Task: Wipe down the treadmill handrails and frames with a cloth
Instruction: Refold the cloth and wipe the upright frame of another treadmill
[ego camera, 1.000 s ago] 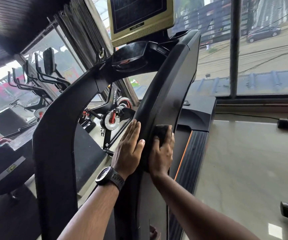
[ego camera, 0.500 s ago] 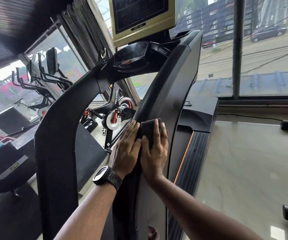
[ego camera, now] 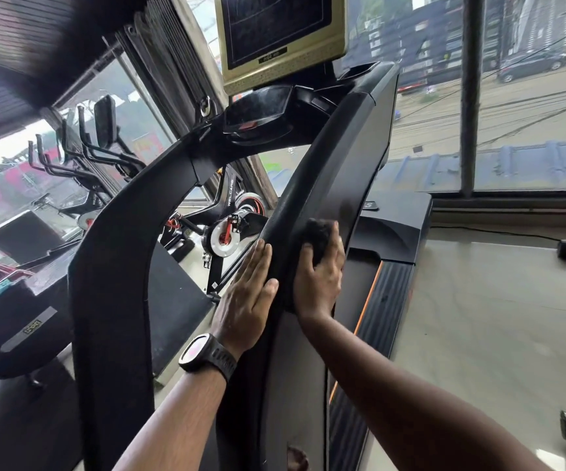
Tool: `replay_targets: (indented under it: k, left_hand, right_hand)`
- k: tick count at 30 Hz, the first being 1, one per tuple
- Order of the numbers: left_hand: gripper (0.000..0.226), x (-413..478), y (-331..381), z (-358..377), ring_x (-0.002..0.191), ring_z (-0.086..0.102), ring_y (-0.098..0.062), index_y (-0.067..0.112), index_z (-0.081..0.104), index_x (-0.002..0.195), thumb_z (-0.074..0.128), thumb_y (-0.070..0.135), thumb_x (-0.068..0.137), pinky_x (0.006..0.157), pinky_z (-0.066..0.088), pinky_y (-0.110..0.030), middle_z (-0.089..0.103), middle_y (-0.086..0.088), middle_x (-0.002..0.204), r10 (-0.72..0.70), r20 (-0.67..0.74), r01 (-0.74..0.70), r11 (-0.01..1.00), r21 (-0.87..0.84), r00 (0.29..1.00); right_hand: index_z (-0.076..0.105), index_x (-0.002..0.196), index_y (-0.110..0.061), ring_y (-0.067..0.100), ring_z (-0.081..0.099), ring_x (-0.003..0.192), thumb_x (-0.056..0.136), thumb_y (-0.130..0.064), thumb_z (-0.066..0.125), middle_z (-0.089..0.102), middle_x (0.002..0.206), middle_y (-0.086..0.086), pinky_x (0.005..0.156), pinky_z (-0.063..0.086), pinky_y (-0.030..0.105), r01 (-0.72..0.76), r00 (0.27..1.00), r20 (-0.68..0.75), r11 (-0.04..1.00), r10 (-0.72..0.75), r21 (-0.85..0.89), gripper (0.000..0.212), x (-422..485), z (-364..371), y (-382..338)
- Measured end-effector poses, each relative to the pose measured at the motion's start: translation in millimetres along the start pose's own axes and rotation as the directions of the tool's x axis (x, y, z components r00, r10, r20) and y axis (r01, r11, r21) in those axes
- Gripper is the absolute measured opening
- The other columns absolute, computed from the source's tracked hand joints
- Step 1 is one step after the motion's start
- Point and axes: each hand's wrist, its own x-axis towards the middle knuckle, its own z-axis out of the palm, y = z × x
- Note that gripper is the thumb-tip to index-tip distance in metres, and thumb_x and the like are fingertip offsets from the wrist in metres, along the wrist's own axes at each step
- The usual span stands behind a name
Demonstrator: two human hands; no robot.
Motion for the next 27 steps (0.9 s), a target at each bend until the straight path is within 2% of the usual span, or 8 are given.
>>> replay_targets:
  k: [1, 6, 8, 11, 16, 22, 25, 27]
  left_hand:
    - [0.067, 1, 0, 0, 0.149, 0.010, 0.003, 0.014, 0.025, 0.156, 0.029, 0.041, 0.095, 0.118, 0.008, -0.012, 0.019, 0.002, 0.164, -0.001, -0.006, 0.001, 1.000, 0.002, 1.000]
    - [0.065, 1, 0, -1, 0.148, 0.013, 0.003, 0.015, 0.030, 0.154, 0.033, 0.041, 0.094, 0.120, 0.010, -0.016, 0.022, 0.004, 0.162, -0.016, -0.036, 0.016, 1.000, -0.008, 0.999]
    - [0.066, 1, 3, -1, 0.148, 0.011, 0.004, 0.015, 0.028, 0.155, 0.032, 0.040, 0.094, 0.119, 0.008, -0.015, 0.019, 0.005, 0.163, -0.012, -0.024, 0.012, 1.000, 0.007, 1.000]
    - [0.067, 1, 4, -2, 0.148, 0.009, 0.004, 0.016, 0.025, 0.156, 0.030, 0.040, 0.094, 0.120, 0.008, -0.015, 0.017, 0.005, 0.163, -0.017, -0.004, 0.017, 1.000, 0.017, 1.000]
    - [0.062, 1, 4, -3, 0.148, 0.014, 0.003, 0.019, 0.029, 0.155, 0.037, 0.033, 0.095, 0.120, 0.012, -0.017, 0.021, 0.009, 0.162, -0.041, -0.032, 0.040, 0.999, -0.012, 0.999]
    - [0.059, 0, 7, -3, 0.148, 0.015, 0.002, 0.016, 0.030, 0.154, 0.038, 0.026, 0.096, 0.119, 0.013, -0.015, 0.023, 0.007, 0.162, -0.030, -0.043, 0.029, 0.999, -0.014, 0.999]
    - [0.058, 1, 8, -4, 0.148, 0.017, 0.003, 0.016, 0.032, 0.153, 0.042, 0.021, 0.096, 0.120, 0.014, -0.017, 0.024, 0.008, 0.161, -0.037, -0.057, 0.035, 0.999, -0.035, 0.998]
    - [0.060, 1, 8, -4, 0.148, 0.016, 0.003, 0.017, 0.032, 0.154, 0.045, 0.019, 0.095, 0.119, 0.012, -0.014, 0.024, 0.008, 0.161, -0.037, -0.057, 0.036, 0.999, -0.026, 0.998]
  right_hand:
    - [0.024, 0.158, -0.042, 0.026, 0.038, 0.144, 0.101, -0.037, 0.052, 0.027, 0.165, -0.007, 0.112, 0.031, 0.038, -0.024, 1.000, 0.009, 1.000, 0.024, 0.006, 0.064, -8, 0, -3]
    - [0.031, 0.154, -0.044, 0.022, 0.035, 0.147, 0.091, -0.048, 0.050, 0.030, 0.164, -0.009, 0.111, 0.032, 0.038, 0.282, 0.959, 0.051, 0.956, -0.279, -0.079, 0.066, -9, 1, -1]
    - [0.032, 0.155, -0.043, 0.020, 0.038, 0.145, 0.093, -0.046, 0.050, 0.032, 0.163, -0.010, 0.110, 0.034, 0.038, 0.190, 0.982, 0.007, 0.981, -0.190, -0.050, 0.065, 6, 2, 4]
    - [0.027, 0.158, -0.041, 0.025, 0.038, 0.144, 0.100, -0.034, 0.053, 0.028, 0.165, -0.007, 0.112, 0.031, 0.039, -0.099, 0.995, -0.019, 0.994, 0.099, 0.036, 0.064, -7, 1, 3]
    - [0.033, 0.155, -0.041, 0.021, 0.033, 0.148, 0.093, -0.044, 0.050, 0.030, 0.164, -0.008, 0.114, 0.036, 0.044, 0.284, 0.958, 0.046, 0.957, -0.282, -0.051, 0.064, 1, 1, 2]
    - [0.026, 0.157, -0.043, 0.025, 0.039, 0.143, 0.099, -0.039, 0.048, 0.027, 0.165, -0.009, 0.113, 0.033, 0.040, -0.034, 0.999, 0.004, 0.999, 0.034, 0.020, 0.062, -2, 2, -3]
    - [0.030, 0.154, -0.043, 0.021, 0.036, 0.146, 0.094, -0.041, 0.052, 0.031, 0.163, -0.009, 0.112, 0.032, 0.038, 0.224, 0.974, 0.033, 0.975, -0.224, 0.007, 0.064, -19, 2, -2]
    - [0.033, 0.152, -0.043, 0.019, 0.036, 0.146, 0.091, -0.043, 0.050, 0.035, 0.162, -0.009, 0.112, 0.034, 0.039, 0.276, 0.961, 0.011, 0.961, -0.276, -0.028, 0.063, -1, 5, 2]
